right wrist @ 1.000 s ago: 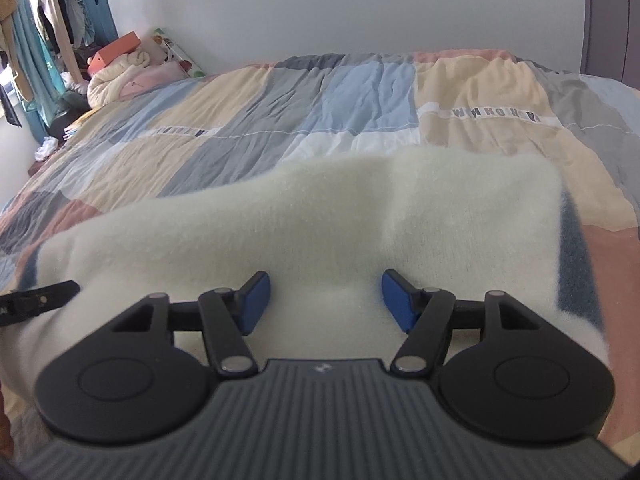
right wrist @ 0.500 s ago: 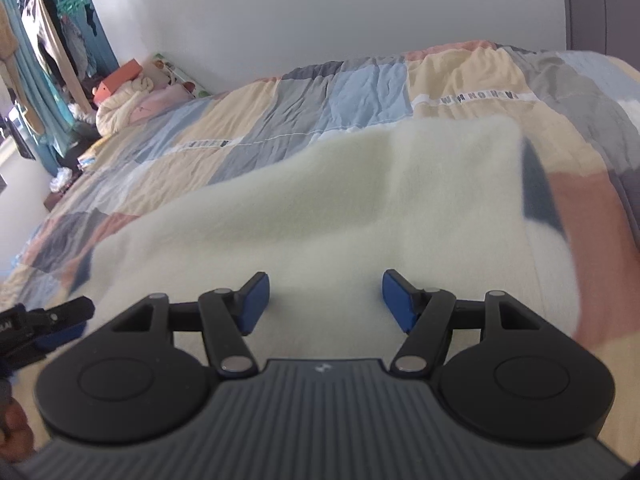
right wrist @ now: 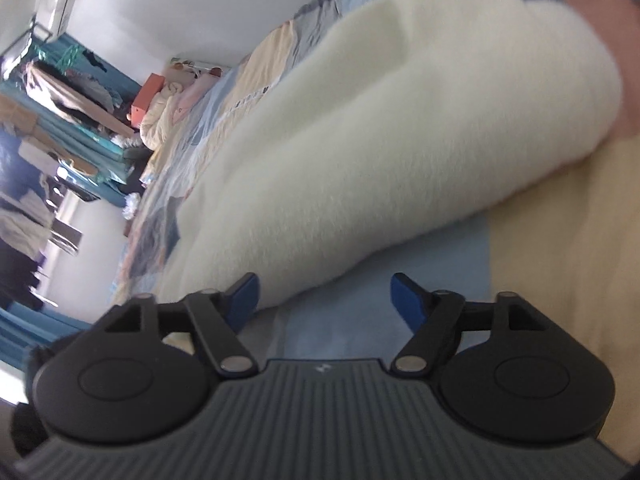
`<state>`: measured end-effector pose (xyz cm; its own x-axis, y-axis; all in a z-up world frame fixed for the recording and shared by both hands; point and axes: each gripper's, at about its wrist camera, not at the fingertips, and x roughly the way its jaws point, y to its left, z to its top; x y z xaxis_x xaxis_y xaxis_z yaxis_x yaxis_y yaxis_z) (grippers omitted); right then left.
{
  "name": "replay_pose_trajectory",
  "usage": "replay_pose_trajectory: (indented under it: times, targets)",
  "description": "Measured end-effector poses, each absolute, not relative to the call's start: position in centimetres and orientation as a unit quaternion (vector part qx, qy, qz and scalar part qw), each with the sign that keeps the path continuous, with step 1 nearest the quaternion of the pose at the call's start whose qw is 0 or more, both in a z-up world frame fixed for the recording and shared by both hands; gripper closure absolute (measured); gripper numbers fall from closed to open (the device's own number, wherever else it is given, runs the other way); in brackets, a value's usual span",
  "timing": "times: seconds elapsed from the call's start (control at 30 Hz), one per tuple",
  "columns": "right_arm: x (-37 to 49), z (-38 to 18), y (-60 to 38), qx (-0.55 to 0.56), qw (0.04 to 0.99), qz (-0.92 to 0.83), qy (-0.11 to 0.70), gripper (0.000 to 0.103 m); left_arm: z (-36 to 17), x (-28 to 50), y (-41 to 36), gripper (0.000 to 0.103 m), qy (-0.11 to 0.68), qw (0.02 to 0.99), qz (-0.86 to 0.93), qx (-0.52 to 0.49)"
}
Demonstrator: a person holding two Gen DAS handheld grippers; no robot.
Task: Fold large clothes
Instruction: 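Grasp the bundle ends with the left gripper while the right gripper grasps the other end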
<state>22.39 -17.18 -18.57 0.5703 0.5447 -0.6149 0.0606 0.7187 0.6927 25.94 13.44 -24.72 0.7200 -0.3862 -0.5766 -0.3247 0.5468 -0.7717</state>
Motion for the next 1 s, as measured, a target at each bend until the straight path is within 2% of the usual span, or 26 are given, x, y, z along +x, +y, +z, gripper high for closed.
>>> replay_pose_trajectory:
  times: [0.17, 0.5, 1.0]
  targets:
    - [24.1, -21.0, -17.6, 0.429, 0.767, 0.134, 0.459, 0.01, -25.7, 25.9, 14.2, 0.031, 0.364, 0.775, -0.025, -0.516]
    - [24.7, -20.5, -17.7, 0.485, 0.759, 0.148, 0.408, 0.008, -26.4, 26.1, 14.5, 0.03, 0.363, 0.769, -0.025, -0.527]
    - [25.3, -21.6, -17.7, 0.501, 0.737, 0.157, 0.426, 0.008, -28.5, 25.5, 15.4, 0.026, 0.319, 0.726, -0.019, -0.609]
